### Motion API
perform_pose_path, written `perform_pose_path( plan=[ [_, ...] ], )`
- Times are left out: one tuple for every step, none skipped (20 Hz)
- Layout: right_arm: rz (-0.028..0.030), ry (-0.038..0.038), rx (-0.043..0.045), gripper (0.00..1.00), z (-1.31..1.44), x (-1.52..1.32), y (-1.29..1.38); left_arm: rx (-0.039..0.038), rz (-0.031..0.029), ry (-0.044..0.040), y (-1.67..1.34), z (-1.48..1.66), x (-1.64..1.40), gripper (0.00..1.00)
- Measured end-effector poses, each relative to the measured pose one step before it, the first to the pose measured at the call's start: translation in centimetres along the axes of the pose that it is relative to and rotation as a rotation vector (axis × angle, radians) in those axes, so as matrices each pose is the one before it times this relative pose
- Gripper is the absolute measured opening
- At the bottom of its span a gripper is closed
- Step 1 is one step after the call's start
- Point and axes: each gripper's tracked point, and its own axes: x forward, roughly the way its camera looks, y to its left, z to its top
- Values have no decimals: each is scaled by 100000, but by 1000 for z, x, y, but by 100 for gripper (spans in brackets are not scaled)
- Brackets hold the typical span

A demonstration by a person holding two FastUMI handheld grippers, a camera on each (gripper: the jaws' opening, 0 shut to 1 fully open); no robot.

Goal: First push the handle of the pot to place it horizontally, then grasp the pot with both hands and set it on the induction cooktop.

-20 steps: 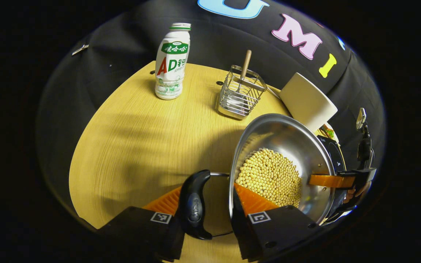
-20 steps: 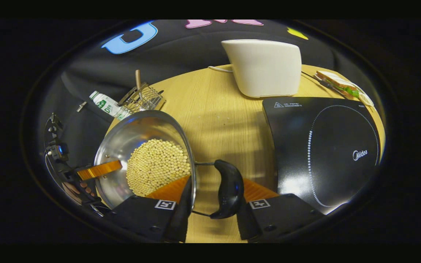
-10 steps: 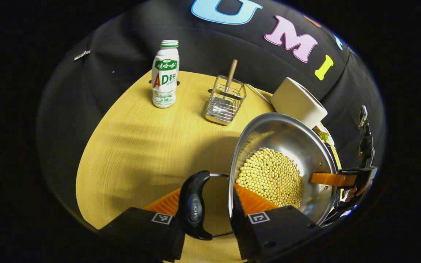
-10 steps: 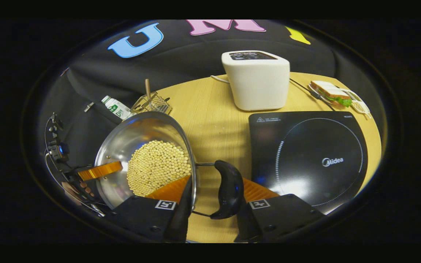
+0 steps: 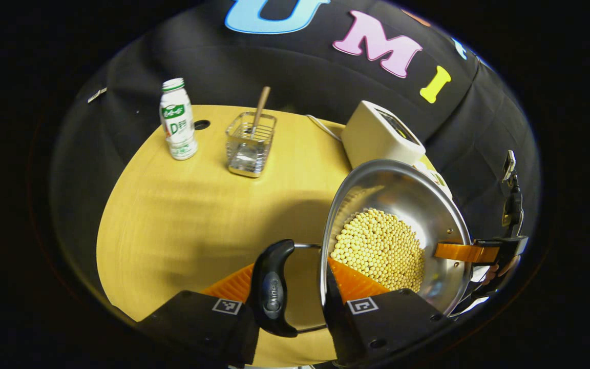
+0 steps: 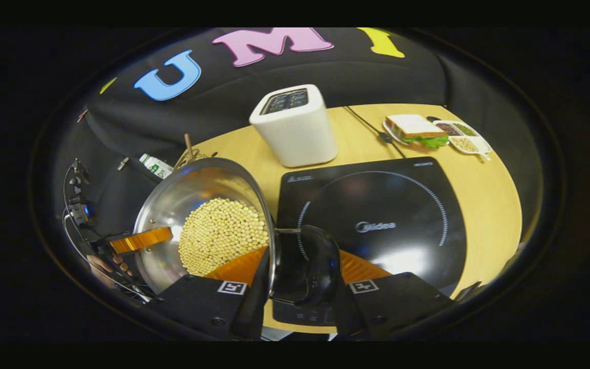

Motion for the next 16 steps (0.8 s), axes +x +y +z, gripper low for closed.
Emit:
perform_pose_path(
  plan=[
    [-245, -548, 337, 57, 556, -504, -1263, 494, -397, -143, -1396, 273, 240, 60],
    [-269, -282, 265, 57, 392, -464, -1209, 264, -320, -94, -1406, 173, 338, 60],
    [-162, -348, 408, 57, 461, -420, -1233, 321, -416, 16, -1440, 131, 353, 60],
    [-183, -110, 452, 57, 386, -207, -1196, 244, -259, -59, -1373, 76, 423, 61],
    [-152, -205, 586, 57, 360, -265, -1139, 400, -119, 133, -1189, 133, 468, 61],
    [-115, -3, 538, 57, 292, -158, -1143, 624, -1, 46, -1134, 98, 438, 61],
    [-234, 255, 493, 57, 199, -99, -1093, 504, -46, 58, -1125, 80, 481, 60],
    [-198, 221, 500, 57, 231, -45, -1194, 316, -78, 340, -1024, -19, 474, 60],
    [-285, 251, 487, 57, 249, -49, -1084, -103, -238, 585, -1011, -59, 600, 61],
    [-311, 280, 463, 57, 157, 19, -938, -90, -282, 468, -955, -93, 642, 60],
    [-368, 392, 329, 57, 166, 43, -1050, -325, -265, 585, -935, -60, 706, 60],
    [-420, 531, 330, 57, 184, 5, -1092, 45, -273, 541, -659, -138, 716, 60],
    [-458, 567, 119, 57, 158, 62, -890, -172, -288, 697, -664, -164, 640, 60],
    [-466, 465, 70, 57, 163, 86, -860, -466, -255, 621, -471, 24, 845, 60],
    [-385, 153, 79, 57, 202, 42, -726, -454, -298, 546, -517, -50, 614, 60],
    [-325, 168, 51, 57, 142, 6, -669, -238, -195, 189, -686, -141, 520, 60]
  ],
)
